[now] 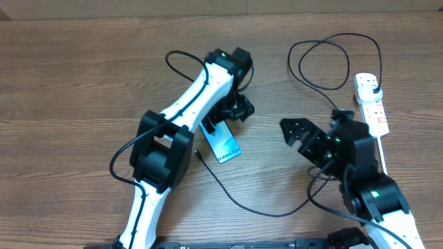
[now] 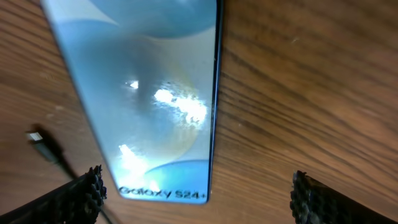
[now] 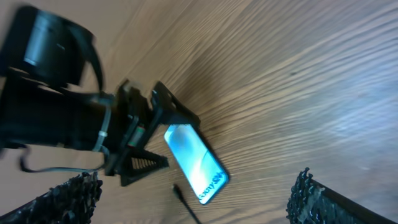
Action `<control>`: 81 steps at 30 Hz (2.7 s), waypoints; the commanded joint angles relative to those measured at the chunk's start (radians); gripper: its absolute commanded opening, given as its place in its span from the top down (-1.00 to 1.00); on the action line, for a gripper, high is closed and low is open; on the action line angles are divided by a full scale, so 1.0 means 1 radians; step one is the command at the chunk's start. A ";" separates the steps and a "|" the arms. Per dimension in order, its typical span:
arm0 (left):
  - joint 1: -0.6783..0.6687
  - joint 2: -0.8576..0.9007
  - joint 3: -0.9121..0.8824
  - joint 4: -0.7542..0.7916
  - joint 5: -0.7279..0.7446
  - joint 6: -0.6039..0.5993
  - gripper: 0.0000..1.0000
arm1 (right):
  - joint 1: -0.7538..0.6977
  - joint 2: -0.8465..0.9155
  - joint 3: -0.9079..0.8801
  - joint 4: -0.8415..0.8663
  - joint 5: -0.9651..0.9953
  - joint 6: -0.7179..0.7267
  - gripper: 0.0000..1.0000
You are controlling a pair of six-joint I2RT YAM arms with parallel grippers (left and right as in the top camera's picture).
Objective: Plug charger to phone and switch on socket
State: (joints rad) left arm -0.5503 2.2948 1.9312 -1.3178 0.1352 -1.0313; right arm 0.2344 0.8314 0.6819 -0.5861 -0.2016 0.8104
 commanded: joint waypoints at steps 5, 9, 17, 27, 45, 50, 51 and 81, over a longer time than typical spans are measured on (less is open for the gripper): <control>-0.005 0.000 -0.113 0.063 0.010 -0.037 -1.00 | -0.073 -0.058 0.023 -0.075 0.006 -0.084 -0.99; -0.005 0.000 -0.134 0.074 -0.007 -0.048 -1.00 | -0.073 -0.054 0.023 -0.090 0.007 -0.088 -0.99; -0.006 0.000 -0.147 0.064 -0.021 -0.047 -1.00 | -0.073 -0.054 0.023 -0.101 0.006 -0.110 -0.99; -0.007 -0.001 -0.161 0.042 -0.048 -0.048 -1.00 | -0.073 -0.054 0.023 -0.105 0.006 -0.113 -0.99; -0.006 0.000 -0.375 0.285 -0.020 -0.070 -1.00 | -0.073 -0.054 0.023 -0.112 0.006 -0.128 -0.99; -0.007 0.000 -0.386 0.307 -0.032 -0.101 -0.93 | -0.073 -0.054 0.023 -0.112 0.006 -0.128 -0.99; -0.007 0.000 -0.386 0.306 -0.034 -0.122 -0.93 | -0.073 -0.054 0.023 -0.112 0.006 -0.128 -0.99; -0.007 0.000 -0.386 0.328 -0.062 -0.185 -0.18 | -0.073 -0.054 0.023 -0.100 -0.001 -0.128 -0.99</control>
State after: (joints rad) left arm -0.5564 2.1944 1.6039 -1.0161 0.1452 -1.2060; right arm 0.1650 0.7811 0.6819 -0.6949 -0.2031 0.6949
